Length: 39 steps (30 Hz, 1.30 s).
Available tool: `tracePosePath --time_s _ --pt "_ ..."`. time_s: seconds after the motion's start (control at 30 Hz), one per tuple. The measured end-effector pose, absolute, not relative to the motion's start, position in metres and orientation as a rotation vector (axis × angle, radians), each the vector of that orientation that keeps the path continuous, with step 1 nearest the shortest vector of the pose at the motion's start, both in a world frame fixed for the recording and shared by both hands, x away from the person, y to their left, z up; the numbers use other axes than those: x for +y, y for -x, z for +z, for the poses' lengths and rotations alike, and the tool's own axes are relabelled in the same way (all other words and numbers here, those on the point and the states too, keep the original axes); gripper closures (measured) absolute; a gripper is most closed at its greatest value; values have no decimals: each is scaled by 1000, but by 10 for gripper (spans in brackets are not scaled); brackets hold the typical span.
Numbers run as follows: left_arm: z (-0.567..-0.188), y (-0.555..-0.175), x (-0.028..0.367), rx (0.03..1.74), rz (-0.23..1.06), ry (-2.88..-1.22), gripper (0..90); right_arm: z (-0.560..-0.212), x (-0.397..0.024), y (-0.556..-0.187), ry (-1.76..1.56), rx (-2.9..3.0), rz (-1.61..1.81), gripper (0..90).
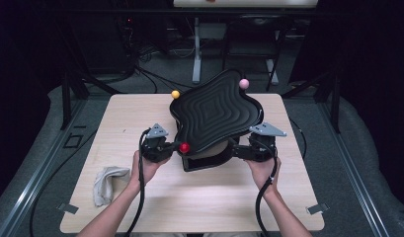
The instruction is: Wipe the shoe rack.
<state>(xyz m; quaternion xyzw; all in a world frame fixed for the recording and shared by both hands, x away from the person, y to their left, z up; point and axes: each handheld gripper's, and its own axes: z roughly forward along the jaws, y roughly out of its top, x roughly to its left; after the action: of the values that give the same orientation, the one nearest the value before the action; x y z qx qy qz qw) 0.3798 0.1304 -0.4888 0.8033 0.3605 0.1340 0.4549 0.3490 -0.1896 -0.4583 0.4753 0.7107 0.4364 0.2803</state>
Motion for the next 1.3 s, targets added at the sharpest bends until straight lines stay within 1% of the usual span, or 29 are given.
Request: tracePosePath --time_s 0.17,0.3,0.4,0.5,0.57,0.7,0.83,0.87,0.9,0.93,1.0,1.1,1.17,1.2,1.3 --pt "-492 -371 112 916 357 -1973 898 -451 -187 -330 -1253 1904 1198 87" --pt "-497 -366 99 896 336 -1985 898 -450 -176 -315 -1211 1935 1224 111" --pt "-497 -367 98 893 332 -1977 898 -450 -163 -309 -1169 1979 1248 118" --pt "-496 -369 105 894 321 -1956 897 -450 -142 -306 -1118 2040 1257 148" --pt "-493 -371 112 894 326 -1934 897 -453 -127 -307 -1078 2076 1261 216" --pt "-487 -377 133 944 365 -1902 897 -459 -100 -315 -1037 2147 1274 290" --pt "-485 -390 150 1001 380 -1887 893 -464 -74 -325 -966 2226 1262 478" --pt "-484 -393 152 1014 380 -1885 875 -466 -70 -329 -966 2241 1250 534" --pt "-483 -397 154 1021 393 -1888 850 -468 -67 -331 -965 2249 1237 547" --pt "-482 -402 157 1031 392 -1885 800 -470 -64 -334 -974 2243 1232 589" --pt "-478 -411 161 1053 409 -1881 704 -472 -65 -337 -979 2244 1242 595" --pt "-473 -426 164 1078 423 -1887 535 -472 -69 -333 -965 2250 1236 597" --pt "-469 -439 165 1091 413 -1891 463 -472 -74 -331 -962 2258 1244 597" --pt "-468 -442 166 1096 428 -1884 419 -472 -78 -330 -955 2266 1244 597" --pt "-466 -460 165 1118 435 -1887 344 -471 -86 -328 -946 2287 1252 597"
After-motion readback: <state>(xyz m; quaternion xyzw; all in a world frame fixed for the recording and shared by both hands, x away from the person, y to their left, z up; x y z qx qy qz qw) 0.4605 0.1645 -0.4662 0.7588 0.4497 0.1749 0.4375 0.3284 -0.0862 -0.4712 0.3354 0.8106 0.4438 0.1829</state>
